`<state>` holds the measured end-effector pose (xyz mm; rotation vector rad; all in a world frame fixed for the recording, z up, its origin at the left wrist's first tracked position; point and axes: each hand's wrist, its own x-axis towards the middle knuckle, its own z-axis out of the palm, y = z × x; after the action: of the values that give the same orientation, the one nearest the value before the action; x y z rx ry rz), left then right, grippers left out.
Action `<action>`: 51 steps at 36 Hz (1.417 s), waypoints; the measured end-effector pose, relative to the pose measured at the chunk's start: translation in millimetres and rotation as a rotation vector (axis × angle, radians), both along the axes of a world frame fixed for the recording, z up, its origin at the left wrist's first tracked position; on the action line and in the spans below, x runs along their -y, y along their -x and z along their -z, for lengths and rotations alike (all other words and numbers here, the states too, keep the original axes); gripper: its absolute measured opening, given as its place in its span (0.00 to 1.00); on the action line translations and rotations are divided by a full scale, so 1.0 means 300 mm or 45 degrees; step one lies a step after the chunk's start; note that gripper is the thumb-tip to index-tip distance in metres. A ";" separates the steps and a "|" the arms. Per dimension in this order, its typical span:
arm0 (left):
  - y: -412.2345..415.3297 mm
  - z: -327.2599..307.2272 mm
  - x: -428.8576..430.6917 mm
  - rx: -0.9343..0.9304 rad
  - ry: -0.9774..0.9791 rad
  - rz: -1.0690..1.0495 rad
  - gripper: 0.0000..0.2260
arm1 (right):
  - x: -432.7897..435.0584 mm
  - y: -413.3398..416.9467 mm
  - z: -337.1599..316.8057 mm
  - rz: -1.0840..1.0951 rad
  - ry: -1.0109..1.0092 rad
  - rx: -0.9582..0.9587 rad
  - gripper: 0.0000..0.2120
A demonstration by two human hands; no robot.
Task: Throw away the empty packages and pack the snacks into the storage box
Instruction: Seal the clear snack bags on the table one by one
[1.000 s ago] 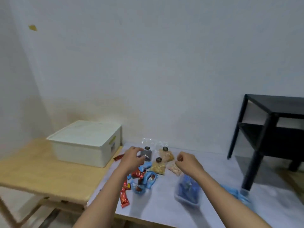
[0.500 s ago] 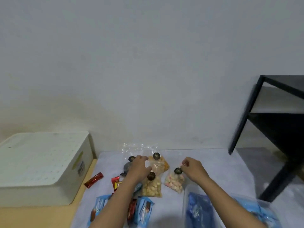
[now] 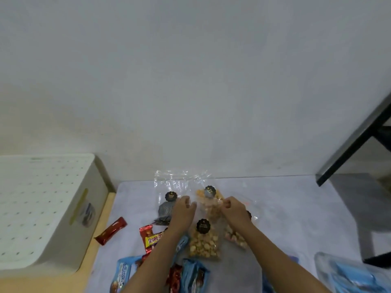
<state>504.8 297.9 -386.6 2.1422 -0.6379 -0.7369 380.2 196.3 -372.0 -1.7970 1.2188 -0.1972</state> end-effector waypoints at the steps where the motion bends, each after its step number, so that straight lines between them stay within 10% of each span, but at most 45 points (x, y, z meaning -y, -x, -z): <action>1: -0.005 0.001 -0.001 -0.032 0.046 -0.049 0.03 | 0.006 -0.007 0.005 0.016 -0.008 0.017 0.02; 14: -0.033 -0.129 -0.089 -0.401 0.419 -0.159 0.04 | 0.094 0.039 -0.165 -0.302 -0.093 0.192 0.08; 38: 0.006 -0.566 0.114 0.156 0.847 0.172 0.07 | 0.148 0.123 -0.606 -0.373 0.307 0.489 0.04; 51: 0.017 -0.616 0.115 0.025 0.922 0.242 0.06 | 0.130 0.122 -0.654 -0.334 0.414 0.552 0.04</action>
<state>499.8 263.4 -201.7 1.4366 -0.9566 -0.4774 343.4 157.4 -175.8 -2.0337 0.6637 -0.6265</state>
